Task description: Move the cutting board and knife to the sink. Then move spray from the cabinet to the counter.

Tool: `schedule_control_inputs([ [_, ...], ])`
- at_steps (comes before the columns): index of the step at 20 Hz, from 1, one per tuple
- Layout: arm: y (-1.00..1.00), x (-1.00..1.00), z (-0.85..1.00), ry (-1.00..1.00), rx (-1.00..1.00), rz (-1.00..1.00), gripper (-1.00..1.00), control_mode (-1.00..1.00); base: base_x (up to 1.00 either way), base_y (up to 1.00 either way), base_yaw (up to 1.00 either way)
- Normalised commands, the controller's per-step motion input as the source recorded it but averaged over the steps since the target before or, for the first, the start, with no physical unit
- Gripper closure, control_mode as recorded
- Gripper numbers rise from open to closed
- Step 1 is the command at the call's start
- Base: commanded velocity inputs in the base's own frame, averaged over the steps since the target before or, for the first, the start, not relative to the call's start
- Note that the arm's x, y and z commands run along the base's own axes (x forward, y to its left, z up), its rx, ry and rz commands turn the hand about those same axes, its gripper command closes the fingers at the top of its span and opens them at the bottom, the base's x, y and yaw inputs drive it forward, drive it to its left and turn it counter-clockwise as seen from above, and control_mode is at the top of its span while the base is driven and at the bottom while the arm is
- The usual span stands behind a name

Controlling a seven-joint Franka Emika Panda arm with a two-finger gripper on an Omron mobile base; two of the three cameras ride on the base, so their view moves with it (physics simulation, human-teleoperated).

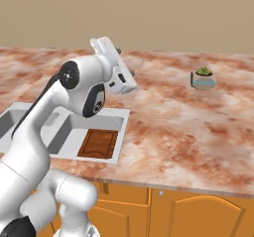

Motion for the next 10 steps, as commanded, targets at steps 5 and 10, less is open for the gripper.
schedule_control_inputs([
  [5,0.28,-0.6,-0.02,0.87,-0.64,0.1,-1.0,-1.0,0.0,0.0,0.0],
  [10,0.11,-0.72,0.0,0.57,-0.11,0.22,-1.0,-1.0,0.0,0.0,0.0],
])
